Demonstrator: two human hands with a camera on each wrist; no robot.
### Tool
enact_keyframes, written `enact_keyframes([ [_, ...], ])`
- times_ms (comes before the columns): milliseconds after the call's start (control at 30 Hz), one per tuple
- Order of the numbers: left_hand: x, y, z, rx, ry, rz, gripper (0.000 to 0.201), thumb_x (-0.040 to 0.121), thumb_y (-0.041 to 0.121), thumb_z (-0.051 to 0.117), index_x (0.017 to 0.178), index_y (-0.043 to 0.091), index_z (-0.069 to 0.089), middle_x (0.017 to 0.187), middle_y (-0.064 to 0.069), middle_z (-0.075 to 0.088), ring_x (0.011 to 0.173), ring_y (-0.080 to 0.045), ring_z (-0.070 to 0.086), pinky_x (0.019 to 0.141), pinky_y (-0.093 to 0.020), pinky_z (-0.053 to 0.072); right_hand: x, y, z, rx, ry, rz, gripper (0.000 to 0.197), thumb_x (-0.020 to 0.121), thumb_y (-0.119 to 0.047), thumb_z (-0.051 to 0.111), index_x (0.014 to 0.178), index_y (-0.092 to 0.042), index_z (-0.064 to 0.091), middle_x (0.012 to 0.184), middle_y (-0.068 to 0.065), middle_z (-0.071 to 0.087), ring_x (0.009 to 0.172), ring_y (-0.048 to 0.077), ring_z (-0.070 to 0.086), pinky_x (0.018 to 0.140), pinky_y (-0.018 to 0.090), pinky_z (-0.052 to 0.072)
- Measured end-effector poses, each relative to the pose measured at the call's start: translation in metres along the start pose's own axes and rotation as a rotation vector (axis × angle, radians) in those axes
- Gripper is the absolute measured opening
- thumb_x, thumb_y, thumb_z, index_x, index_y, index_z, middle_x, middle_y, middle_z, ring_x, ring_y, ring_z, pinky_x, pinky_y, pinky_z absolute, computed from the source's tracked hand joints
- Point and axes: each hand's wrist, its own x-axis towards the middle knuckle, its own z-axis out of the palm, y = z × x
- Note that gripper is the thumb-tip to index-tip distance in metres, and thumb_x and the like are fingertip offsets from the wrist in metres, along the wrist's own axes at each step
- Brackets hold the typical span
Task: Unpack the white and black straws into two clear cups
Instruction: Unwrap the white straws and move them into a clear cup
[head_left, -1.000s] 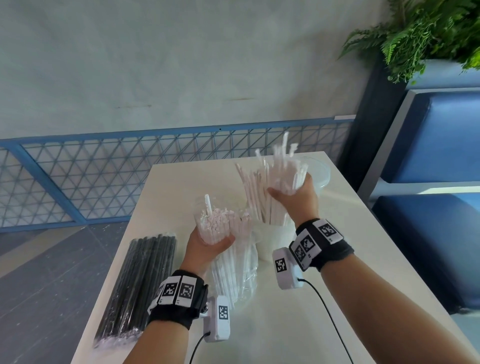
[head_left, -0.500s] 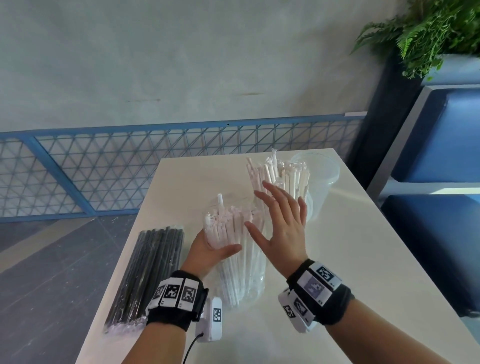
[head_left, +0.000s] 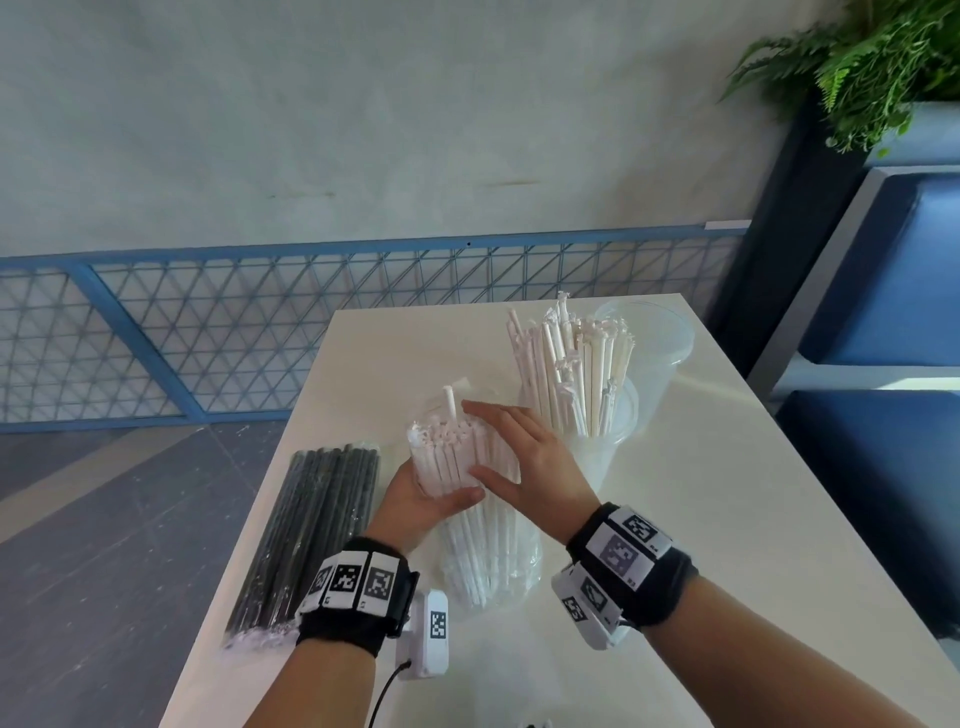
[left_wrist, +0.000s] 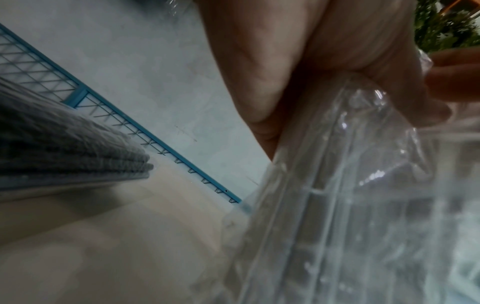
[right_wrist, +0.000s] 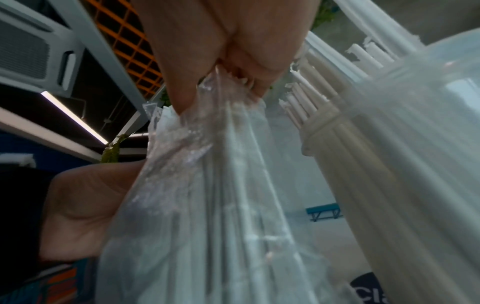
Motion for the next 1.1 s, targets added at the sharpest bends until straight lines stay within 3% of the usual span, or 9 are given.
enact_keyframes([
  [133, 0.000, -0.002, 0.002, 0.021, -0.019, -0.005, 0.042, 0.066, 0.011, 0.076, 0.104, 0.022, 0.062, 0.097, 0.010, 0.074, 0.097, -0.008, 0.068, 0.083, -0.021, 0.054, 0.007, 0.000, -0.007, 0.142, -0.018, 0.175, 0.062, 0.076, -0.023, 0.074, 0.132, -0.020, 0.047, 0.123, -0.005, 0.057, 0.114, 0.007, 0.049, 0.093, -0.001, 0.030],
  [333, -0.001, -0.001, 0.005, 0.007, -0.002, 0.015, 0.035, 0.075, -0.002, 0.070, 0.098, 0.023, 0.064, 0.091, 0.012, 0.075, 0.093, -0.006, 0.069, 0.076, -0.016, 0.053, -0.003, 0.003, 0.001, 0.121, 0.085, 0.243, 0.056, 0.070, -0.023, 0.079, 0.121, -0.016, 0.056, 0.117, -0.002, 0.053, 0.101, 0.009, 0.051, 0.085, 0.001, 0.034],
  [433, 0.000, 0.002, 0.005, -0.012, 0.059, 0.052, 0.035, 0.074, 0.000, 0.072, 0.098, 0.026, 0.067, 0.096, 0.004, 0.074, 0.097, -0.013, 0.068, 0.083, -0.024, 0.054, -0.001, -0.001, -0.003, 0.227, 0.079, 0.229, 0.047, 0.074, -0.017, 0.077, 0.117, -0.013, 0.059, 0.109, -0.003, 0.060, 0.094, 0.005, 0.056, 0.082, 0.001, 0.038],
  [633, 0.009, -0.004, 0.002, 0.048, 0.046, 0.031, 0.038, 0.071, 0.018, 0.079, 0.105, 0.022, 0.064, 0.104, -0.002, 0.071, 0.099, -0.014, 0.068, 0.087, -0.030, 0.053, 0.000, 0.001, -0.006, 0.396, -0.012, 0.410, 0.048, 0.073, -0.020, 0.078, 0.109, -0.037, 0.051, 0.097, -0.016, 0.064, 0.088, -0.003, 0.060, 0.079, 0.005, 0.044],
  [700, 0.008, -0.009, 0.003, 0.065, 0.014, -0.007, 0.042, 0.066, 0.028, 0.079, 0.105, 0.022, 0.065, 0.104, -0.002, 0.071, 0.099, -0.014, 0.068, 0.086, -0.028, 0.053, -0.004, 0.007, 0.000, 0.413, -0.030, 0.502, 0.045, 0.070, -0.021, 0.080, 0.107, -0.026, 0.056, 0.097, -0.007, 0.068, 0.088, 0.003, 0.064, 0.079, 0.014, 0.050],
  [767, 0.008, -0.013, 0.003, 0.073, -0.014, -0.037, 0.036, 0.071, 0.022, 0.077, 0.104, 0.021, 0.064, 0.104, -0.002, 0.071, 0.098, -0.013, 0.068, 0.084, -0.026, 0.053, -0.007, 0.011, 0.007, 0.464, -0.035, 0.582, 0.045, 0.069, -0.021, 0.081, 0.108, -0.011, 0.061, 0.094, -0.002, 0.070, 0.084, 0.003, 0.066, 0.073, 0.016, 0.052],
  [833, 0.009, -0.014, 0.004, 0.092, -0.022, -0.051, 0.029, 0.077, 0.012, 0.073, 0.103, 0.024, 0.063, 0.103, -0.001, 0.070, 0.097, -0.011, 0.068, 0.083, -0.023, 0.052, -0.010, 0.012, 0.009, 0.577, -0.008, 0.641, 0.036, 0.071, -0.019, 0.079, 0.102, -0.008, 0.065, 0.087, -0.005, 0.070, 0.076, -0.001, 0.067, 0.069, 0.015, 0.052],
  [933, 0.010, -0.014, 0.004, 0.103, 0.024, -0.054, 0.026, 0.078, 0.011, 0.071, 0.097, 0.028, 0.064, 0.099, 0.002, 0.071, 0.094, -0.010, 0.068, 0.078, -0.018, 0.052, -0.010, 0.009, 0.007, 0.650, 0.075, 0.683, 0.010, 0.076, -0.018, 0.075, 0.083, -0.022, 0.068, 0.081, -0.004, 0.071, 0.074, 0.006, 0.068, 0.073, 0.025, 0.055],
  [1100, 0.013, -0.016, 0.004, 0.078, 0.092, -0.073, 0.029, 0.076, 0.015, 0.073, 0.103, 0.022, 0.064, 0.103, -0.005, 0.071, 0.097, -0.014, 0.067, 0.085, -0.026, 0.051, -0.004, -0.001, 0.001, 0.697, 0.179, 0.648, 0.013, 0.081, -0.015, 0.070, 0.080, -0.027, 0.066, 0.074, -0.013, 0.071, 0.073, -0.002, 0.068, 0.068, 0.016, 0.054],
])
